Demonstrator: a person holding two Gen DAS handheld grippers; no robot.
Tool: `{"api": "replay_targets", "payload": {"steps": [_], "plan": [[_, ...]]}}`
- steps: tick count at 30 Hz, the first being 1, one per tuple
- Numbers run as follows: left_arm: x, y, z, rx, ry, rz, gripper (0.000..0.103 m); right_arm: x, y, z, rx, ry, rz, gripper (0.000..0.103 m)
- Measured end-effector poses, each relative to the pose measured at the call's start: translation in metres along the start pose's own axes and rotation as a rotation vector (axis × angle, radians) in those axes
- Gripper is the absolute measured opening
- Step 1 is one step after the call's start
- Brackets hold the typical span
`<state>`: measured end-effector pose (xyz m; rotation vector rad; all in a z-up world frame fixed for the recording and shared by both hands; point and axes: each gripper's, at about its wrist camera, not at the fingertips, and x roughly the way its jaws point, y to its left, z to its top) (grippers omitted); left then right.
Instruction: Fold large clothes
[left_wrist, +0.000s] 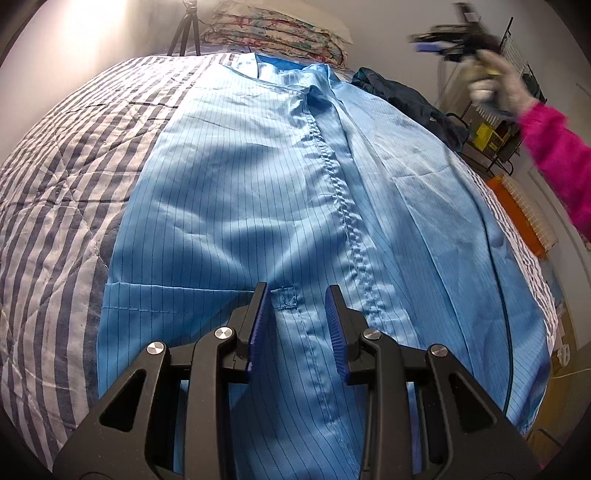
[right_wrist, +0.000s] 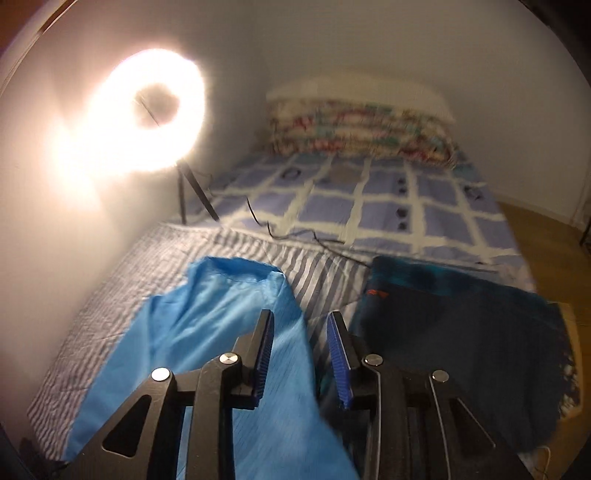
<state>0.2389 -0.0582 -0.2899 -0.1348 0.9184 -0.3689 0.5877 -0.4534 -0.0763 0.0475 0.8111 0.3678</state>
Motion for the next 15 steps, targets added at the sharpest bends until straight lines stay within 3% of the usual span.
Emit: {"api": "replay_targets", "payload": {"steps": [4, 7, 11, 15], "plan": [[-0.008, -0.004, 0.003, 0.0, 0.018, 0.015, 0.03, -0.095, 0.007, -0.023, 0.033, -0.066, -0.005, 0.032], [-0.038, -0.014, 0.003, -0.004, -0.028, 0.011, 0.03, -0.16, 0.015, -0.048, 0.04, -0.097, -0.009, 0.033], [-0.087, -0.043, 0.001, 0.066, -0.091, -0.008, 0.031, -0.233, 0.024, -0.085, 0.064, -0.123, -0.025, 0.034], [-0.129, -0.075, -0.012, 0.127, -0.114, -0.09, 0.031, -0.303, 0.036, -0.134, 0.091, -0.157, -0.041, 0.035]]}}
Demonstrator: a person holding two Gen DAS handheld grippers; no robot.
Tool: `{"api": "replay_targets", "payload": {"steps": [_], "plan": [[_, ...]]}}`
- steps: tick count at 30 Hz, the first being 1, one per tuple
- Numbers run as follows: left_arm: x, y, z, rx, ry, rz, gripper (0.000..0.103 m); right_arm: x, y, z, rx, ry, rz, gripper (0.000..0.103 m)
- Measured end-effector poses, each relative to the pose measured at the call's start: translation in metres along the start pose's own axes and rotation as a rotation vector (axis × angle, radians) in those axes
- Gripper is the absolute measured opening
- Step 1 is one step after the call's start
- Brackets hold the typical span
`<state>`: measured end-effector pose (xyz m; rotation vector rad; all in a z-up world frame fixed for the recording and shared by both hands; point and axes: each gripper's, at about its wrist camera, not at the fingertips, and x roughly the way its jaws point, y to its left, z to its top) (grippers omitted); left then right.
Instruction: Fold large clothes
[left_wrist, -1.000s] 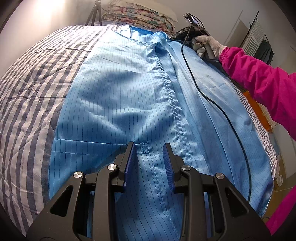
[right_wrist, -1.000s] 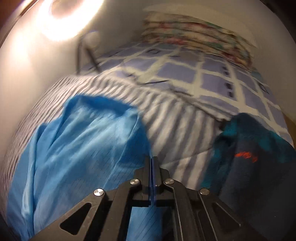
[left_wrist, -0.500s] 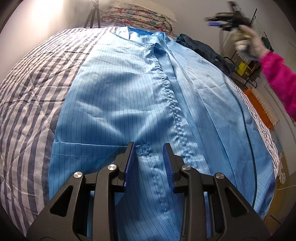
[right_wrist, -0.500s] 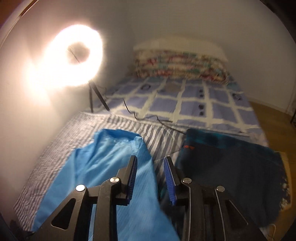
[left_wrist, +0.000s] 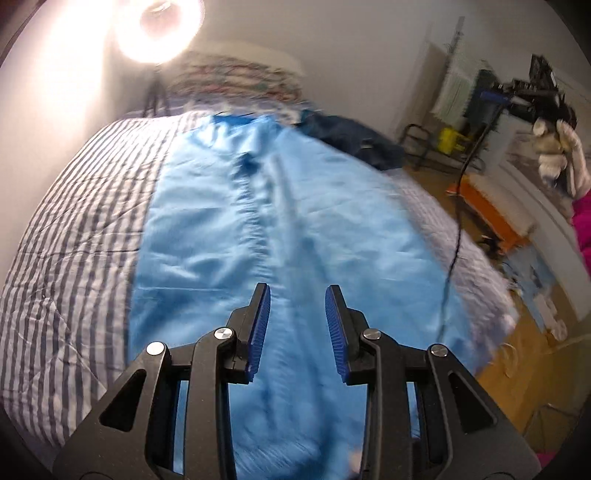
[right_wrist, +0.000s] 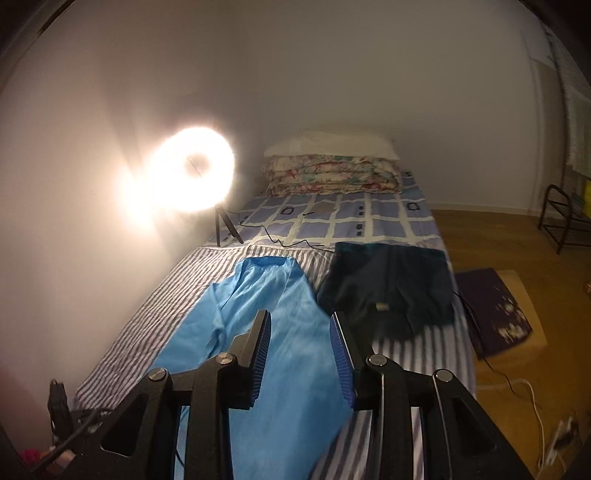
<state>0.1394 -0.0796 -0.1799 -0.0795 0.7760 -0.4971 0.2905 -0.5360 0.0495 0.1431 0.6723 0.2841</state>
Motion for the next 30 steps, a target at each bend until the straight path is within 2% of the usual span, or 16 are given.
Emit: {"api": "replay_targets", "payload": {"steps": [3, 8, 11, 13, 15, 19, 22, 27, 30], "plan": [[-0.014, -0.02, -0.008, 0.003, 0.008, -0.072, 0.039, -0.05, 0.003, -0.029, 0.026, -0.011, -0.009, 0.037], [-0.02, -0.054, -0.033, 0.042, 0.046, -0.138, 0.039, -0.119, 0.012, -0.073, 0.04, -0.027, -0.034, 0.046], [-0.015, -0.073, -0.047, 0.039, 0.071, -0.172, 0.039, -0.145, 0.015, -0.113, 0.05, -0.005, -0.064, 0.047], [-0.004, -0.09, -0.052, 0.023, 0.096, -0.224, 0.039, -0.151, 0.015, -0.138, 0.063, 0.014, -0.061, 0.047], [0.004, -0.111, -0.057, 0.045, 0.114, -0.262, 0.039, -0.15, 0.011, -0.168, 0.109, 0.035, -0.035, 0.047], [0.014, -0.141, -0.077, 0.082, 0.143, -0.278, 0.039, -0.126, 0.003, -0.225, 0.234, 0.095, 0.052, 0.047], [0.019, -0.157, -0.099, 0.117, 0.146, -0.227, 0.039, -0.095, 0.01, -0.261, 0.261, 0.161, 0.098, 0.047], [0.018, -0.165, -0.116, 0.111, 0.145, -0.193, 0.039, -0.046, 0.024, -0.297, 0.262, 0.267, 0.151, 0.047], [0.002, -0.164, -0.12, 0.128, 0.103, -0.183, 0.039, -0.041, 0.03, -0.302, 0.23, 0.287, 0.155, 0.047]]}}
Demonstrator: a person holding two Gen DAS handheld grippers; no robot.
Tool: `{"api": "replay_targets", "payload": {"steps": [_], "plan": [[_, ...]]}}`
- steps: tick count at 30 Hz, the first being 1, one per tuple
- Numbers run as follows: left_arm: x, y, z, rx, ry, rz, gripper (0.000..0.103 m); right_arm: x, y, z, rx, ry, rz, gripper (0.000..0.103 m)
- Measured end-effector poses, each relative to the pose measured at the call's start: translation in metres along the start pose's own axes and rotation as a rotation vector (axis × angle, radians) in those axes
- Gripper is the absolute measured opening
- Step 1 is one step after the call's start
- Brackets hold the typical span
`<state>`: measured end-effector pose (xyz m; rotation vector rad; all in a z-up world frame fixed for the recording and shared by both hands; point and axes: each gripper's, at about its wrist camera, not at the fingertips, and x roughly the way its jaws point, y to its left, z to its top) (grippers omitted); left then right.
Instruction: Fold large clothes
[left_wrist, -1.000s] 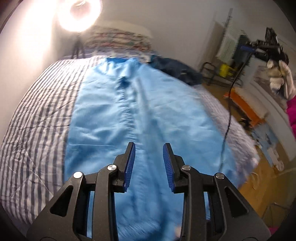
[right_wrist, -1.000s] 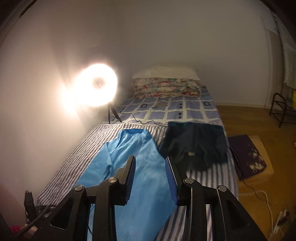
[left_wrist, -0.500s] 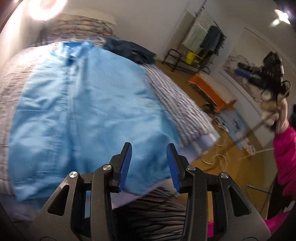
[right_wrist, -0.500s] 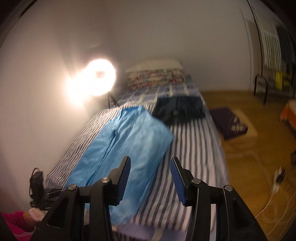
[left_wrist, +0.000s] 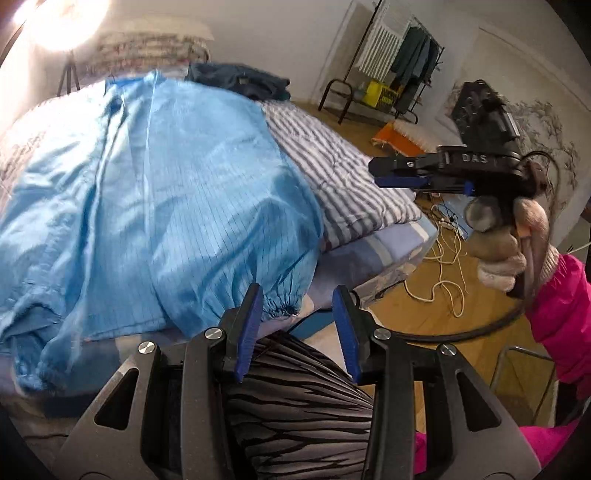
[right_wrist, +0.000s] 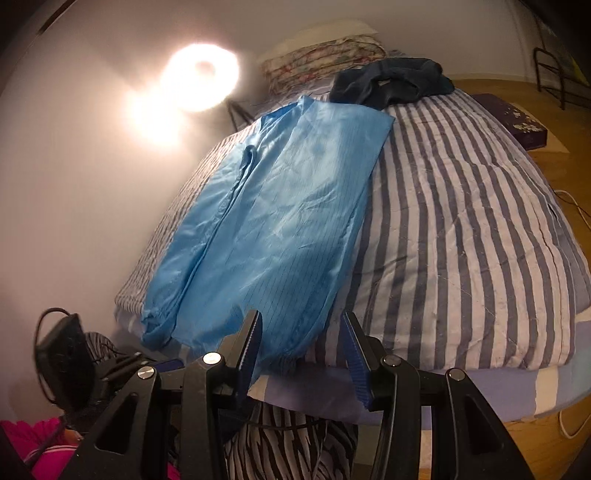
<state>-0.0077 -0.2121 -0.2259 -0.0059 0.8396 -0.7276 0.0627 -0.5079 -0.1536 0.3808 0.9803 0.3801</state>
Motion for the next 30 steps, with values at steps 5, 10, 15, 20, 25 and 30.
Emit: {"api": "replay_targets", "payload": {"steps": [5, 10, 15, 20, 25, 30], "plan": [[0.004, 0.006, 0.003, 0.014, 0.004, 0.015, 0.039, -0.011, -0.003, 0.008, -0.024, -0.017, 0.016, 0.047], [0.028, -0.007, 0.022, 0.06, 0.019, -0.016, 0.039, -0.006, -0.015, 0.007, 0.023, -0.013, 0.027, 0.047], [0.065, -0.026, 0.044, 0.109, 0.062, -0.02, 0.042, -0.009, -0.04, 0.001, 0.106, -0.026, 0.045, 0.047], [0.118, -0.041, 0.055, 0.169, 0.178, 0.038, 0.062, -0.028, -0.071, 0.003, 0.192, -0.08, 0.051, 0.047], [0.149, -0.037, 0.053, 0.135, 0.255, 0.082, 0.062, -0.038, -0.085, 0.013, 0.185, -0.093, 0.021, 0.047], [0.141, -0.019, 0.056, 0.055, 0.245, -0.041, 0.055, -0.028, -0.086, 0.034, 0.153, -0.092, 0.035, 0.048]]}}
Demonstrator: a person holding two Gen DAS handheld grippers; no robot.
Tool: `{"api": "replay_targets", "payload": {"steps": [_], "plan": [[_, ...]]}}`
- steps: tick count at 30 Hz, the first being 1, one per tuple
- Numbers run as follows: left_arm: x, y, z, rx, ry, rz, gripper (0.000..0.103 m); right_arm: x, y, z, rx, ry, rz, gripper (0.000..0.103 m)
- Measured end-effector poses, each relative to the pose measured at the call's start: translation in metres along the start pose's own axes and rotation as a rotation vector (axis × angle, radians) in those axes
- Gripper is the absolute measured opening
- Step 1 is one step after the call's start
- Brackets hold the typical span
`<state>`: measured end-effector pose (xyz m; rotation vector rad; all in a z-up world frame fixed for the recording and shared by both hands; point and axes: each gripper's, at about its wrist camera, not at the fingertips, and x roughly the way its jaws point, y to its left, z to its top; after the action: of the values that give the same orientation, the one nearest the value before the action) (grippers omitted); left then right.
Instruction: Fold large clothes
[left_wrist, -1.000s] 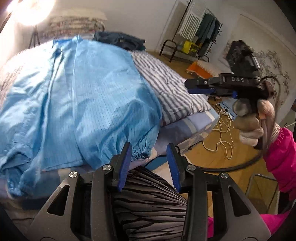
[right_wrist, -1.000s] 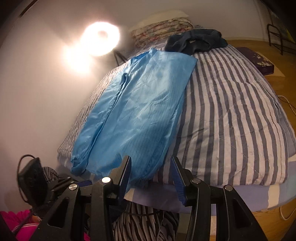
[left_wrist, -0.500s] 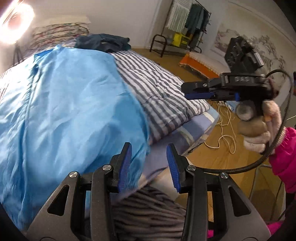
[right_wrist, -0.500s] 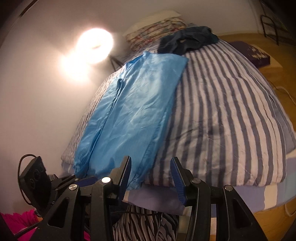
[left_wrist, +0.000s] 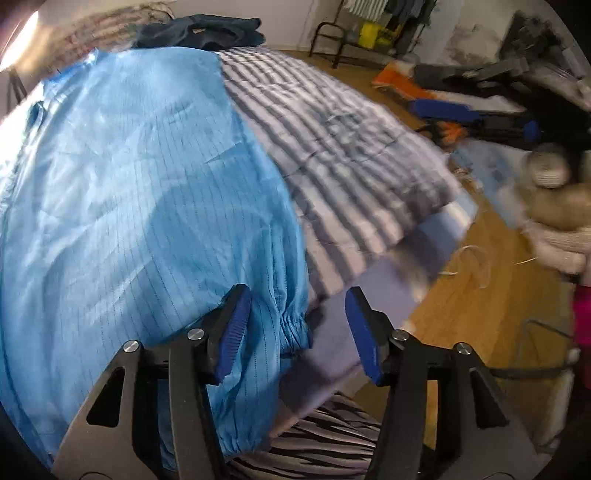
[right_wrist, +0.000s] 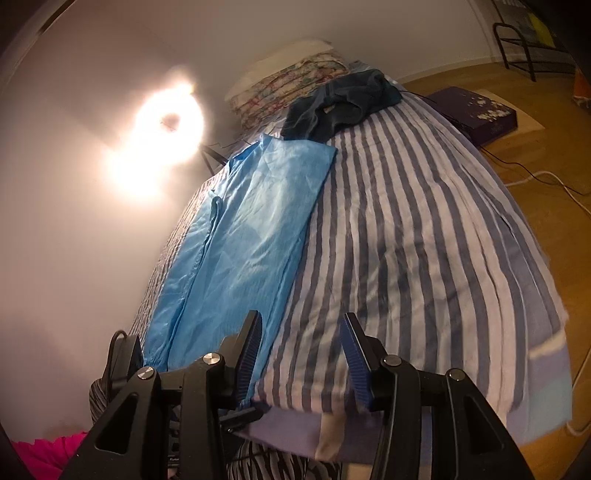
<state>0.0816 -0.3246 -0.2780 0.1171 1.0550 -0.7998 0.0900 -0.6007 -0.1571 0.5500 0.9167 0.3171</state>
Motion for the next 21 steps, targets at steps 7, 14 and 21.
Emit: {"api": "replay_targets", "payload": {"steps": [7, 14, 21], "plan": [[-0.027, 0.013, 0.008, -0.112, -0.071, -0.087, 0.055, -0.014, 0.008, 0.019, -0.126, -0.021, 0.008, 0.048], [0.014, -0.019, 0.01, 0.025, 0.031, 0.123, 0.055, -0.049, -0.004, 0.04, -0.136, -0.073, -0.047, 0.053], [0.0, 0.012, 0.01, -0.097, -0.025, 0.083, 0.003, 0.006, -0.004, 0.059, -0.088, -0.026, -0.003, 0.053]]}}
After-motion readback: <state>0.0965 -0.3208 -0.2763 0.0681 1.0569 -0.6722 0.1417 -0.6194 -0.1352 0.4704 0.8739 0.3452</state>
